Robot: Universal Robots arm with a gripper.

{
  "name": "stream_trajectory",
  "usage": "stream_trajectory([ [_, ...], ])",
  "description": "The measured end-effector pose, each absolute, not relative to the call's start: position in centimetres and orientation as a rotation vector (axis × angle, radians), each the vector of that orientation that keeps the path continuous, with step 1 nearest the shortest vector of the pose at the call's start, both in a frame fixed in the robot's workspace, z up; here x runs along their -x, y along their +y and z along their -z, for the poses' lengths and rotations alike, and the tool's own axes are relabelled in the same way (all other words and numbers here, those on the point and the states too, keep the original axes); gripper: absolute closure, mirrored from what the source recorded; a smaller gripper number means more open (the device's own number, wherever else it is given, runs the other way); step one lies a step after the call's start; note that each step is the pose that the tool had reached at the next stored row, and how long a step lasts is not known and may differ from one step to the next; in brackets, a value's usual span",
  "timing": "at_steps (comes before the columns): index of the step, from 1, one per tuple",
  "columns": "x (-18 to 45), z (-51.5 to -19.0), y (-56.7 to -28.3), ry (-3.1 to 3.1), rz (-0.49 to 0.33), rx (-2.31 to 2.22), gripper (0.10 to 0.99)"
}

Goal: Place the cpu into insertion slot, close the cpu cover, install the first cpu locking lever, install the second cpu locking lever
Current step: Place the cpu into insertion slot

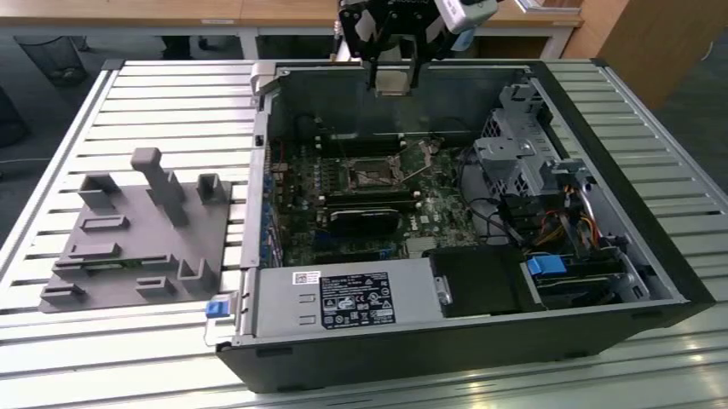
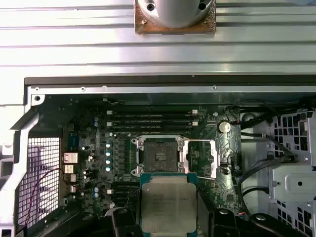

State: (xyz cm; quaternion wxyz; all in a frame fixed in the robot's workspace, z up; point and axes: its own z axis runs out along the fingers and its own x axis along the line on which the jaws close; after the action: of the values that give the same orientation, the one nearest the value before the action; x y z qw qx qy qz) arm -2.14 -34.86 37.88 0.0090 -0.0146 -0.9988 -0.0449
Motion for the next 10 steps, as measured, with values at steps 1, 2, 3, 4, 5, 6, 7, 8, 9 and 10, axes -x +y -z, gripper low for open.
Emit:
stream_trajectory([
  [1, 2.14, -37.88, -34.86, -3.120, 0.140, 0.048, 0.545],
  [2, 2.14, -37.88, -34.86, -3.120, 0.140, 0.051, 0.545],
  [3, 2.14, -37.88, -34.86, -3.120, 0.140, 0.054, 0.545],
  [4, 2.14, -37.88, -34.86, -3.120, 0.140, 0.058, 0.545],
  [5, 2.14, -37.88, -34.86, -3.120, 0.140, 0.062, 0.545],
  [6, 2.14, -37.88, -34.86, -3.120, 0.140, 0.065, 0.545],
  [7, 2.14, -37.88, -34.86, -3.120, 0.140, 0.069, 0.545],
  [8, 2.14, -37.88, -34.86, -3.120, 0.140, 0.072, 0.545],
  [9, 2.14, -37.88, -34.86, -3.120, 0.140, 0.075, 0.545],
  [10, 2.14, -37.88, -34.86, -3.120, 0.140, 0.078, 0.545],
])
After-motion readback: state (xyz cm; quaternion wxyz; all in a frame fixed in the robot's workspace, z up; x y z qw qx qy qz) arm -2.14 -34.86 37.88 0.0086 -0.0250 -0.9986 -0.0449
